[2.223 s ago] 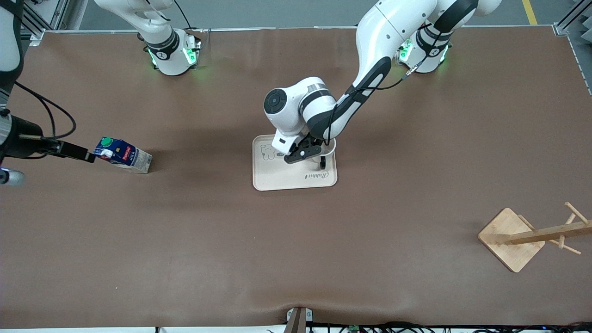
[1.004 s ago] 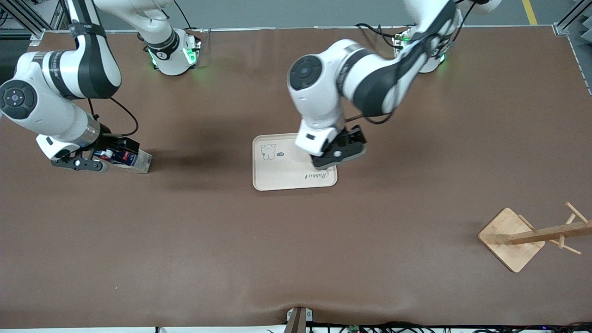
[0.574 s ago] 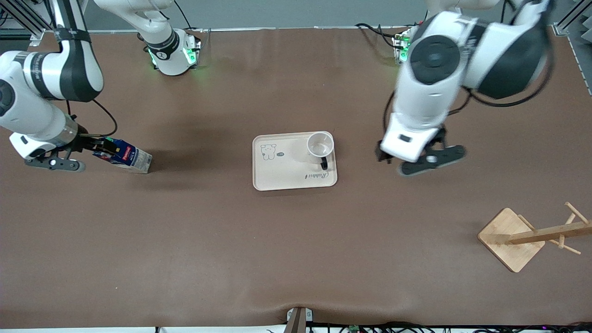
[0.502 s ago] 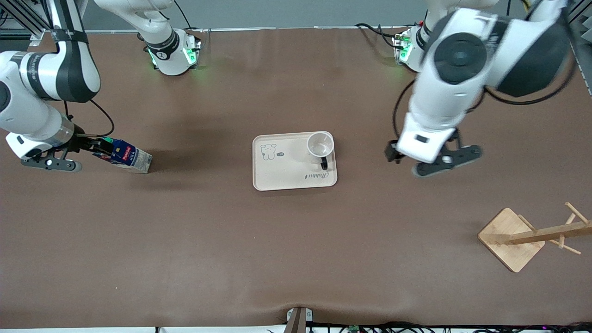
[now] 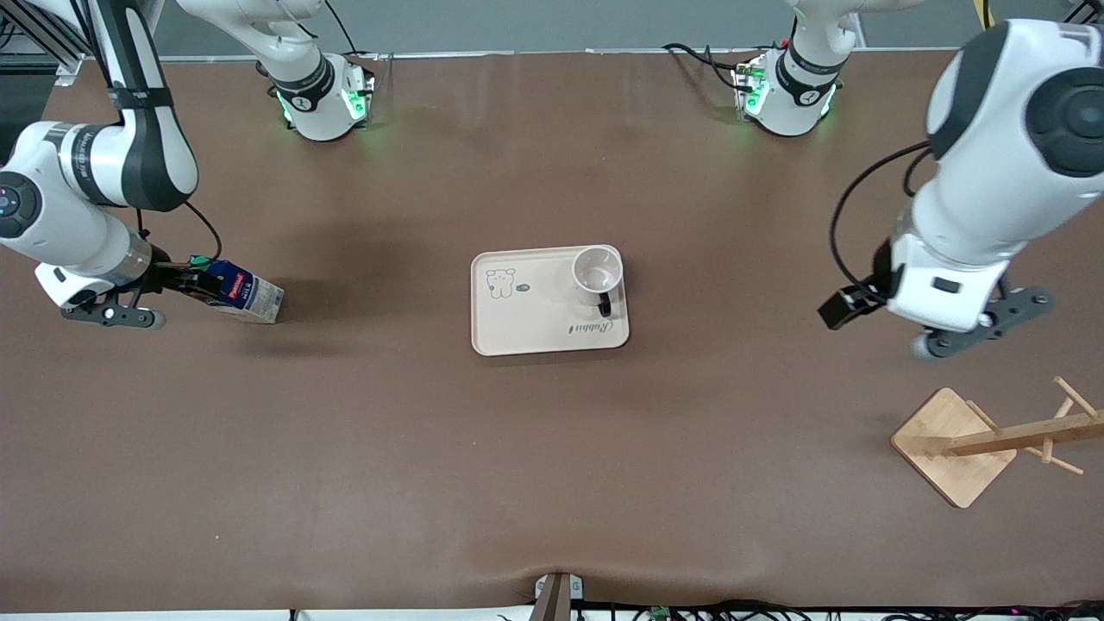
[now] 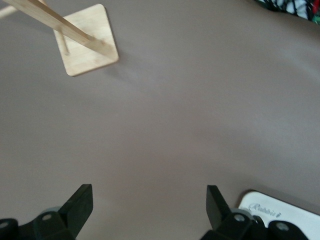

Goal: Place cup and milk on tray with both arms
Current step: 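Lift the milk carton while the left gripper withdraws from the tray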

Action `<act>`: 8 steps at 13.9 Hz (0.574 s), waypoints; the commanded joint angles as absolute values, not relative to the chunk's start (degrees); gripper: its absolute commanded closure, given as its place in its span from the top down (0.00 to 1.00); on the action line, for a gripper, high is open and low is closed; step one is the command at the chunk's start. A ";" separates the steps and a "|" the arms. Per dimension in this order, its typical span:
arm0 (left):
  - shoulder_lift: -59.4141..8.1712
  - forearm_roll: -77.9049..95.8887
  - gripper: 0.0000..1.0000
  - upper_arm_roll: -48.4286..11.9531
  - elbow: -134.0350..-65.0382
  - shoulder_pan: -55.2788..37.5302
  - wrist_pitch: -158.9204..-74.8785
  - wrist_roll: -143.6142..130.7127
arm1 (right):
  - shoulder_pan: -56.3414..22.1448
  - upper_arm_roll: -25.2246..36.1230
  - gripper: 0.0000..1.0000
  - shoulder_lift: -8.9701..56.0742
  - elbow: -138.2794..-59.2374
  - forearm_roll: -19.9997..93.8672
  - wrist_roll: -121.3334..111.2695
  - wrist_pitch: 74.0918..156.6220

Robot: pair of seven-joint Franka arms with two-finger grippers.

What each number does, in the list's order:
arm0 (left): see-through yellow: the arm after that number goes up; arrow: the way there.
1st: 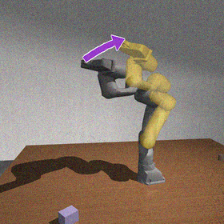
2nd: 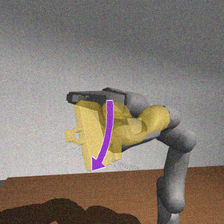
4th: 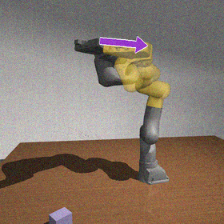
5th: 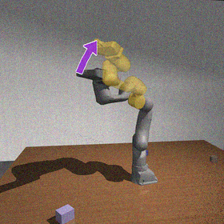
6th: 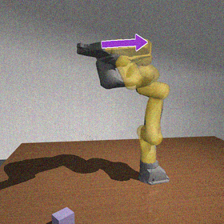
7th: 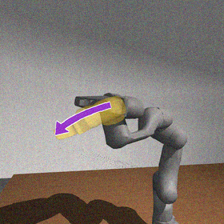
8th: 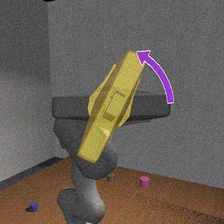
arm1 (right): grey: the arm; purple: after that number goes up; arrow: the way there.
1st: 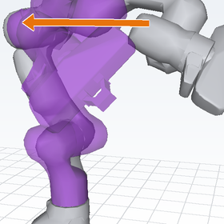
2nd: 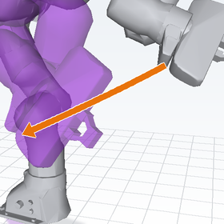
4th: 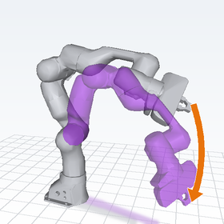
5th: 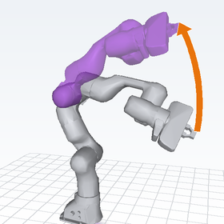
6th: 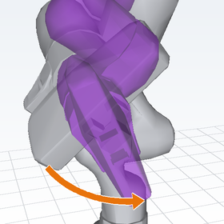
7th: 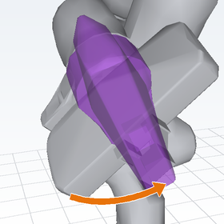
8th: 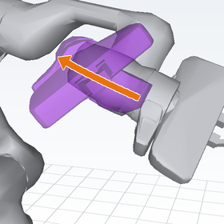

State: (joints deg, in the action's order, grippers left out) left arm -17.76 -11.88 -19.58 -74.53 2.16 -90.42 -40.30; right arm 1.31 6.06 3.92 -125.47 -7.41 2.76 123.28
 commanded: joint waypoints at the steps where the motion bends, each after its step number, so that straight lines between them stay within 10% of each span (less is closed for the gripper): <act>1: -14.34 -10.55 1.00 -19.95 -75.32 8.68 -90.18 -34.30 | 2.11 5.54 0.73 3.08 -127.09 -3.80 2.02 123.93; 2: -13.72 -10.46 1.00 -20.13 -75.84 9.75 -90.18 -32.02 | 2.20 5.54 0.35 3.42 -127.09 -2.30 2.02 123.66; 4: -11.53 -10.55 1.00 -20.04 -77.86 10.02 -90.09 -30.76 | 2.02 5.54 0.00 3.43 -126.83 -0.62 2.11 122.44; 8: -6.77 -10.46 1.00 -20.13 -83.23 13.88 -90.44 -25.86 | -2.53 5.27 0.00 4.30 -118.59 2.55 2.55 108.15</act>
State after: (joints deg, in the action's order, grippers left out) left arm -10.70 -11.31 -19.73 -78.70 11.02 -89.76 -29.82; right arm 0.46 5.57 3.77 -123.72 1.10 2.62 114.85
